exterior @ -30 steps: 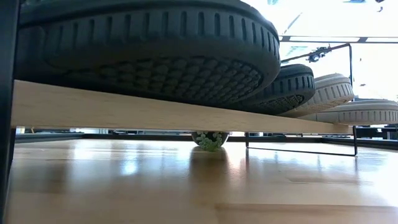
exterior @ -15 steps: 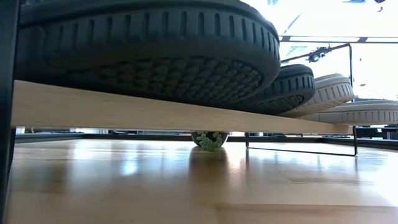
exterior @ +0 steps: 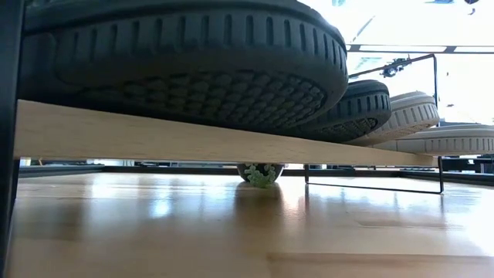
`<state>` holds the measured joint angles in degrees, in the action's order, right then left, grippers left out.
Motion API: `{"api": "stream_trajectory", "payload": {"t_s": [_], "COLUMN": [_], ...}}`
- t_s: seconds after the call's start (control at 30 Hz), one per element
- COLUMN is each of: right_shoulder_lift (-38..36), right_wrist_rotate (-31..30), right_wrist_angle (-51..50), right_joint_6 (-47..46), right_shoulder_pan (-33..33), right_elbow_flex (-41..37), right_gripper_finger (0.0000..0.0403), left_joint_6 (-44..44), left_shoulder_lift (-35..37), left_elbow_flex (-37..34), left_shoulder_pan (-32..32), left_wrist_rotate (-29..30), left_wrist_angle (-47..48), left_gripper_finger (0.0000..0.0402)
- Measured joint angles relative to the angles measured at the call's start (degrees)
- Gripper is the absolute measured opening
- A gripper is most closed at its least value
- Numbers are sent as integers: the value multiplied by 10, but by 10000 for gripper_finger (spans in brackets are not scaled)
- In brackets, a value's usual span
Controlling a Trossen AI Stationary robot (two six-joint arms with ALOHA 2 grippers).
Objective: Pick and place slides into the shelf
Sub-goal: Put the gray slipper on the shelf
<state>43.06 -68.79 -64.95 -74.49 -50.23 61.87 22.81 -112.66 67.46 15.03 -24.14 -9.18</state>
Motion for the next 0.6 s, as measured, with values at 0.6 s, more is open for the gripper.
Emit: {"api": "stream_trajectory", "payload": {"t_s": [0.6], "right_shoulder_lift": [-1], "right_wrist_rotate": [-6], "right_wrist_angle": [-9], "right_joint_6": [0], "right_shoulder_pan": [0], "right_elbow_flex": [0], "right_gripper_finger": [156], "left_joint_6": [-28], "left_shoulder_lift": [37], "left_elbow_flex": [-1], "left_shoulder_pan": [-1], "left_wrist_rotate": [31], "left_wrist_angle": [56], "left_gripper_finger": [0]}}
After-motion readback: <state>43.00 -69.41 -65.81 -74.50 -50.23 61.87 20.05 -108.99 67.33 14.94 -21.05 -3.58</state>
